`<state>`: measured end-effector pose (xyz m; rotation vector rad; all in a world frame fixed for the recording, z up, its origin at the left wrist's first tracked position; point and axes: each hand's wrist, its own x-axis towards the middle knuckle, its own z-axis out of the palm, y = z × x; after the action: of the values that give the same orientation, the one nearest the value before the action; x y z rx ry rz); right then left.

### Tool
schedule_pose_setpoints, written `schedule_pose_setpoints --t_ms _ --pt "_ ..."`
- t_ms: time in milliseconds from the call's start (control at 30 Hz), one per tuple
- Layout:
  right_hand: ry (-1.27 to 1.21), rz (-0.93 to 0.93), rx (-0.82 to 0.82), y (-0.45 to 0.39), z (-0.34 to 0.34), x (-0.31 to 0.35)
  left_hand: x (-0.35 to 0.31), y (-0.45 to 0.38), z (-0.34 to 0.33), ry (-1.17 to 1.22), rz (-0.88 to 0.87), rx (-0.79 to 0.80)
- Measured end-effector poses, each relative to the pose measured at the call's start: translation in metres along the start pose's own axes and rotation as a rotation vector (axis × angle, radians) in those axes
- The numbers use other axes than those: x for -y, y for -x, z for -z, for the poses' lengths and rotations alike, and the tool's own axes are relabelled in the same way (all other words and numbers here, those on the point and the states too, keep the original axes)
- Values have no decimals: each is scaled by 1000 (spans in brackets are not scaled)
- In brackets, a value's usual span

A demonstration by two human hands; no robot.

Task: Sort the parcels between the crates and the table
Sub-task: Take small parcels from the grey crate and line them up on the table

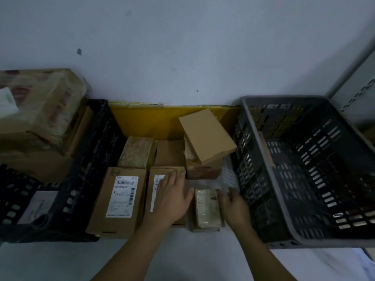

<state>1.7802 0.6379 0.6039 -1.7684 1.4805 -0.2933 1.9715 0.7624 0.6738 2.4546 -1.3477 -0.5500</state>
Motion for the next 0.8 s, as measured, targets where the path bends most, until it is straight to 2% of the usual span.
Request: schedule_pose_setpoints --t_ms 133,333,500,567,633,733,800 --pt "-267 0 -128 -24 28 78 -1 -11 8 21 -17 -31" --pt "-482 -246 -93 -62 35 119 6 -15 24 35 -7 -65" --pt "-656 -151 -261 -52 43 129 -6 -19 47 209 7 -136" --pt "-690 0 -293 -35 46 139 -21 -22 63 337 -10 -173" --pt "-600 261 -303 -15 47 146 -42 -23 85 577 -18 -156" --pt "-222 692 -430 3 46 146 -66 -24 112 1223 17 -105" --pt "-11 912 -503 7 43 144 -68 -27 117 1447 104 -188"
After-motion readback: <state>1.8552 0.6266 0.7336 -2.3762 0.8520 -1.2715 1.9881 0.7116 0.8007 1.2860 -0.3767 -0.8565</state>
